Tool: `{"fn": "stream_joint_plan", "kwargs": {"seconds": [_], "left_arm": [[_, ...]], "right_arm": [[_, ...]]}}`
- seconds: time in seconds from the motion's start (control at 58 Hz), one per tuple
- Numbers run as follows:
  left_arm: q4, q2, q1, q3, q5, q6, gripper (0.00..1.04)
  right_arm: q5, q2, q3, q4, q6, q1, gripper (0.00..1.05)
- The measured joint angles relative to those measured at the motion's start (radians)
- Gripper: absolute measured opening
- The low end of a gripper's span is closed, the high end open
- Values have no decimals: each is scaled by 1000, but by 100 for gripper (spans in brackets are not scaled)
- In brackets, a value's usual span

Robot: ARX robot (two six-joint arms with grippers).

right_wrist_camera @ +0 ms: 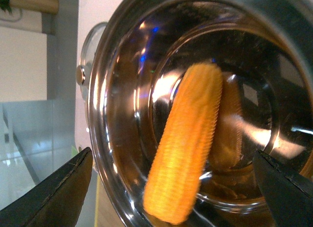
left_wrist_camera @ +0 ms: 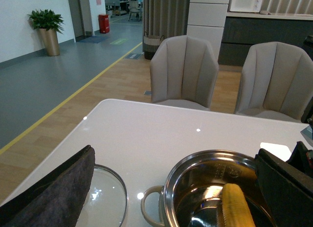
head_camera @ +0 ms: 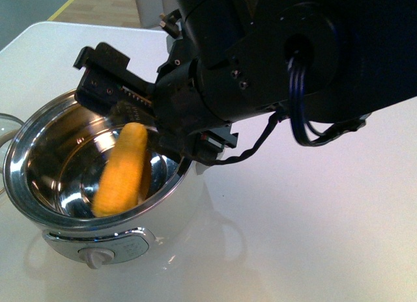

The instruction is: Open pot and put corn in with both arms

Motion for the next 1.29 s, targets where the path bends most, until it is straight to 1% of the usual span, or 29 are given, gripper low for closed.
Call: {"fn": "stream_joint_plan", "kwargs": {"seconds": [0.138, 0.19, 0.293, 0.345, 0.431, 0.518, 0.638, 0.777, 0.915, 1.001, 1.104, 1.26, 1.294], "left_arm": [[0, 0, 0, 0, 0, 0, 98], [0, 0, 0, 0, 0, 0, 98], [0, 0, 0, 0, 0, 0, 98], [0, 0, 0, 0, 0, 0, 98], [0, 0, 0, 0, 0, 0, 98], [0, 0, 0, 0, 0, 0, 98], [0, 0, 0, 0, 0, 0, 98], [0, 0, 0, 0, 0, 0, 98], [0, 0, 0, 0, 0, 0, 98], [0, 0, 0, 0, 0, 0, 98], [0, 0, 0, 0, 0, 0, 98], [0, 0, 0, 0, 0, 0, 98], [0, 0, 0, 0, 0, 0, 98]], "right_arm": [[21, -52, -60, 62, 52, -69, 96], [39, -100, -108, 85, 71, -120, 96], [73, -188, -185, 91, 72, -190, 96], [144, -265, -242, 67, 35, -229, 96], [231, -365, -315, 53, -29, -268, 96], [340, -490, -401, 29, -110, -306, 96], [448, -654, -509, 10, -171, -347, 96], [568, -866, -627, -43, -234, -348, 96], [677, -1074, -718, -121, -286, -303, 96], [719, -1172, -750, -163, -307, -269, 96], [742, -1242, -770, -181, -318, -246, 96], [747, -1250, -773, -181, -326, -245, 96], [726, -1247, -794, -118, -364, -249, 93]]}}
